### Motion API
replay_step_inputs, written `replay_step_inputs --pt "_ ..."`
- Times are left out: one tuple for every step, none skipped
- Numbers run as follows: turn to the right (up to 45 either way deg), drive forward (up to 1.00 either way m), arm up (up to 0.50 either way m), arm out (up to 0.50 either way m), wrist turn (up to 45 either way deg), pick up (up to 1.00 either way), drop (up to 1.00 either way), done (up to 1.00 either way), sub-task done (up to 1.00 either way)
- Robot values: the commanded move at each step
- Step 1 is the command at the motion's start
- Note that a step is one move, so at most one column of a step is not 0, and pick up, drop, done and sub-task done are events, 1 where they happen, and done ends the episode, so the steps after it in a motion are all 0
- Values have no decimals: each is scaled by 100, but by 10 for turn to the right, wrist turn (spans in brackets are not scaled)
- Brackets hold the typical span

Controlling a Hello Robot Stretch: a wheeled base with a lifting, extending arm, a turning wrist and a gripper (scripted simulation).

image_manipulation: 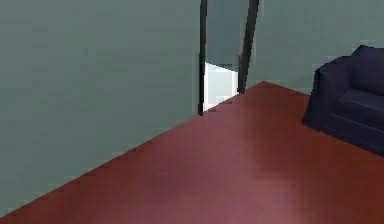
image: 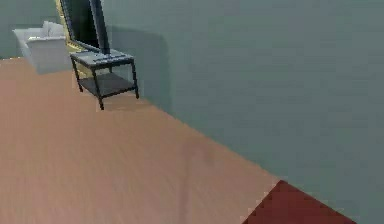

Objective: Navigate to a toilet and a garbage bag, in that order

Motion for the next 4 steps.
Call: replay_step_inputs --pt "-450 0 0 0 0 0 0 0 0" --pt "-210 0 0 0 0 0 0 0 0" --pt "0 100 0 0 0 0 0 0 0" --pt "-30 0 0 0 0 0 0 0 0"
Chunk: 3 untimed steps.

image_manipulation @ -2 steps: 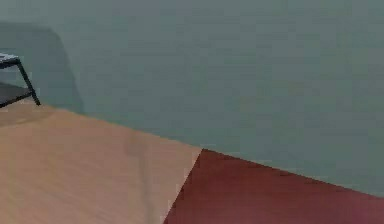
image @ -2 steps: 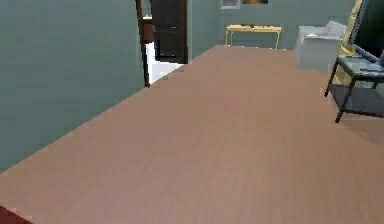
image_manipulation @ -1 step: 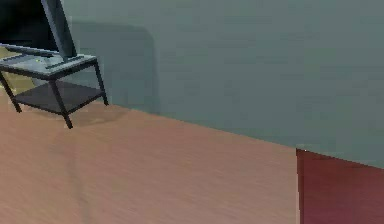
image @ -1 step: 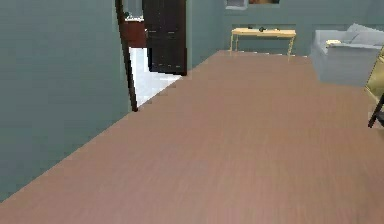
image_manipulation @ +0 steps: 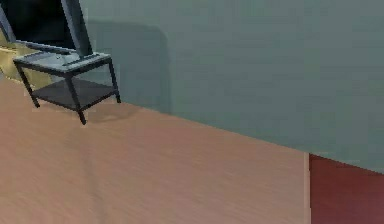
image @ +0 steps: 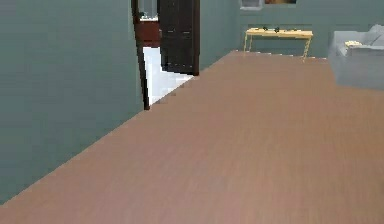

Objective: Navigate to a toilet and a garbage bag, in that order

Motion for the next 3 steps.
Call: replay_step_inputs --pt "0 100 0 0 0 0 0 0 0" --pt "0 100 0 0 0 0 0 0 0" --pt "0 85 0 0 0 0 0 0 0"
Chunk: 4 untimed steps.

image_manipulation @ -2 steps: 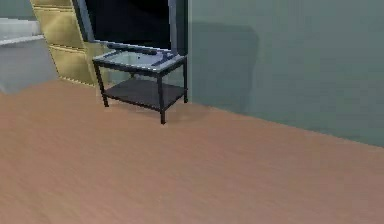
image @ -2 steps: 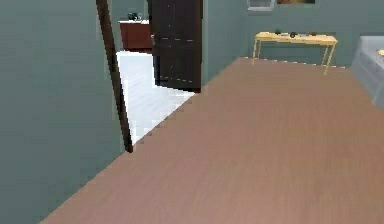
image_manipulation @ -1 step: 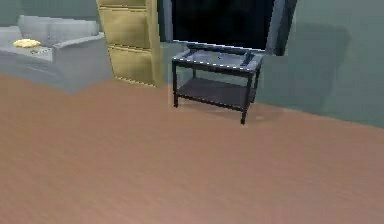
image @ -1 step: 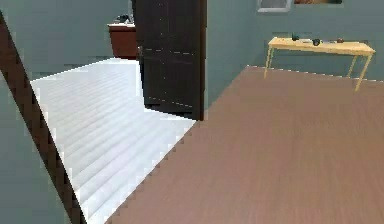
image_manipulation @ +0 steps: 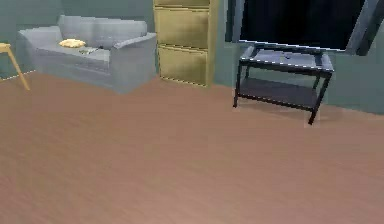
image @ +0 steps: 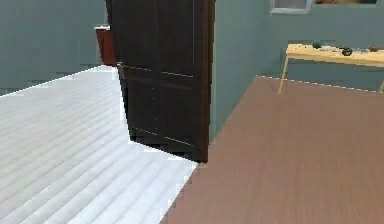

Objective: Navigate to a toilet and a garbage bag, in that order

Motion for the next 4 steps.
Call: replay_step_inputs --pt "-150 0 0 0 0 0 0 0 0" --pt "0 50 0 0 0 0 0 0 0" --pt "-360 0 0 0 0 0 0 0 0" --pt "0 100 0 0 0 0 0 0 0"
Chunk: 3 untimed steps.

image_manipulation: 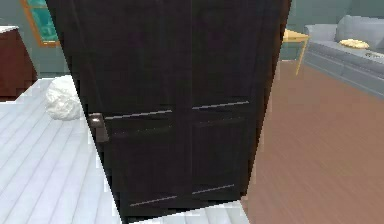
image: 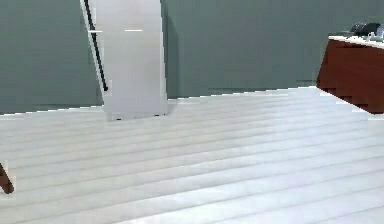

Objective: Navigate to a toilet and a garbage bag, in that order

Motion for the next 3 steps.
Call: replay_step_inputs --pt "-30 0 0 0 0 0 0 0 0" --pt "0 50 0 0 0 0 0 0 0" --pt "420 0 0 0 0 0 0 0 0"
